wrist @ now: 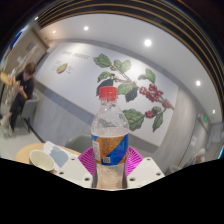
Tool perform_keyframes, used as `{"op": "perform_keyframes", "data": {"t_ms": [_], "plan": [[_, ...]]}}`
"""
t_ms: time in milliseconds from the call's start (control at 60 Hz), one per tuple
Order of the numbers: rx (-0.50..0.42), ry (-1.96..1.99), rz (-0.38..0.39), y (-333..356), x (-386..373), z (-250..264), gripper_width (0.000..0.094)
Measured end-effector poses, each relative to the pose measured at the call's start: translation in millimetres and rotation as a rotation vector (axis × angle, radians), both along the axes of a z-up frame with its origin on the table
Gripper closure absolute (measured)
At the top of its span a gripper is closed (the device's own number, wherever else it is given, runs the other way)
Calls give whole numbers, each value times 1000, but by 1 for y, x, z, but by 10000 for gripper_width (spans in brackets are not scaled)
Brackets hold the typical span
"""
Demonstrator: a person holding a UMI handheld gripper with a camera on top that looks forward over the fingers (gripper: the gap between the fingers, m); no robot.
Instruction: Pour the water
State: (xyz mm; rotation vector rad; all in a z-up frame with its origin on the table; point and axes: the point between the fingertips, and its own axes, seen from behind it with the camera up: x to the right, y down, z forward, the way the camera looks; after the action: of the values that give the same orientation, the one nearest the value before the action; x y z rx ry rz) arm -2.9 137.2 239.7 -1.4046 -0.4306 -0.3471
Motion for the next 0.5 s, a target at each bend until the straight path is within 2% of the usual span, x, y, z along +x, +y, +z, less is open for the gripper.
{"op": "perform_keyframes", "data": {"t_ms": [33, 67, 100, 217, 233, 300, 367, 400, 467, 500], "plan": [[-63, 208, 37, -14, -18, -16, 601], [-91, 363, 70, 3, -23, -50, 601], [-129, 448, 86, 2, -2, -60, 600], [-168, 559, 105, 3, -9, -101, 599], [-160, 566, 106, 10, -26, -124, 600], [-182, 530, 128, 9, -5, -103, 601], [-192, 514, 140, 9, -5, -108, 601], [-192, 505, 136, 13, -24, -132, 598], [-159, 505, 152, 10, -6, -119, 598], [-157, 515, 152, 12, -23, -126, 598]]}}
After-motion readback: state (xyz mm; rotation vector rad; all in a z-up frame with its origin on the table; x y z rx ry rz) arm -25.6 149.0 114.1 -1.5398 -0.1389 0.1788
